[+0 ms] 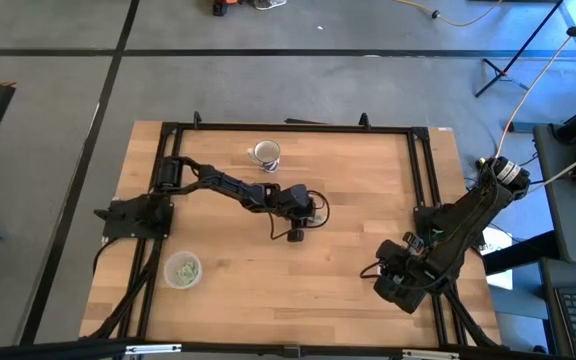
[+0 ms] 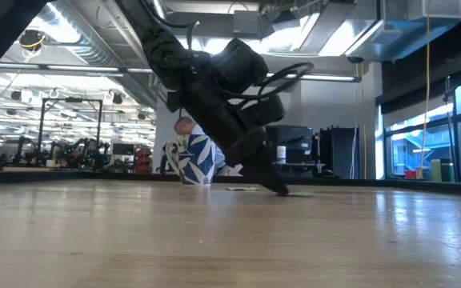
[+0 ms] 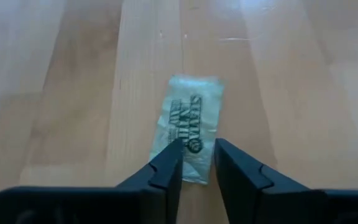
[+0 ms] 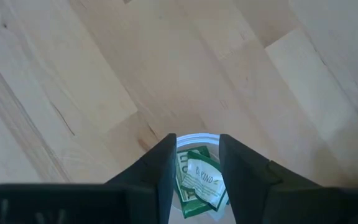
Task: Pick and place Stevia / Truvia into bins
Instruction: Put the light green stevia packet into the left transparent container
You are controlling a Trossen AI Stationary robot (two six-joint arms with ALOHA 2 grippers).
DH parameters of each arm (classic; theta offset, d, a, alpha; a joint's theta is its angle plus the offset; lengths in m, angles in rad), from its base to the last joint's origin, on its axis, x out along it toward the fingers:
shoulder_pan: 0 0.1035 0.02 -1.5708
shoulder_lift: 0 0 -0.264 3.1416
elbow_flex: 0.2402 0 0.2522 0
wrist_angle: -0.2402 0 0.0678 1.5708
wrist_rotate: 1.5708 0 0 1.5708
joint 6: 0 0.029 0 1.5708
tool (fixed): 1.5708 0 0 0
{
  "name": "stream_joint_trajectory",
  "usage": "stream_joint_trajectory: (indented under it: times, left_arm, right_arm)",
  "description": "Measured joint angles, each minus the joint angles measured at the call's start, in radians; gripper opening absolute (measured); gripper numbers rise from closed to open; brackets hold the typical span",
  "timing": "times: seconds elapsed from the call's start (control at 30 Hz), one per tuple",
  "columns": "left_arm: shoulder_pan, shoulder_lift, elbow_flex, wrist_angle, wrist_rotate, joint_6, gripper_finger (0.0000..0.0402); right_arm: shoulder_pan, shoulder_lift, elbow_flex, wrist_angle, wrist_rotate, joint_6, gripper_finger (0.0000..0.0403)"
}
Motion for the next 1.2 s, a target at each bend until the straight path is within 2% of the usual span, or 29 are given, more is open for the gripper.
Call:
stream_joint_trajectory:
  times: [0.17,0.43,0.63,0.8,1.03,1.2]
  left_arm:
    - [0.0,0.007,0.001,0.001,-0.001,-0.007,0.0071]
    - [0.0,0.01,0.002,-0.003,-0.002,-0.007,0.0007]
    - [-0.005,0.01,0.005,-0.008,-0.004,-0.017,0.0003]
    - [-0.028,-0.006,0.021,-0.052,-0.002,-0.026,0.0003]
    - [-0.074,-0.141,0.042,-0.19,-0.035,0.026,0.0002]
    - [-0.123,-0.292,0.041,-0.344,-0.038,0.007,0.0003]
  right_arm:
    - [0.0,0.0,-0.001,0.0,0.0,0.0,0.0123]
    - [0.0,0.0,-0.001,0.0,0.0,0.0,0.0123]
    - [0.0,0.0,-0.001,0.0,0.0,0.0,0.0123]
    - [0.0,0.0,-0.001,0.003,0.044,0.0,0.0123]
    - [-0.016,0.0,-0.002,0.034,0.046,-0.024,0.0123]
    - [-0.052,0.0,-0.002,0.134,0.14,-0.216,0.0123]
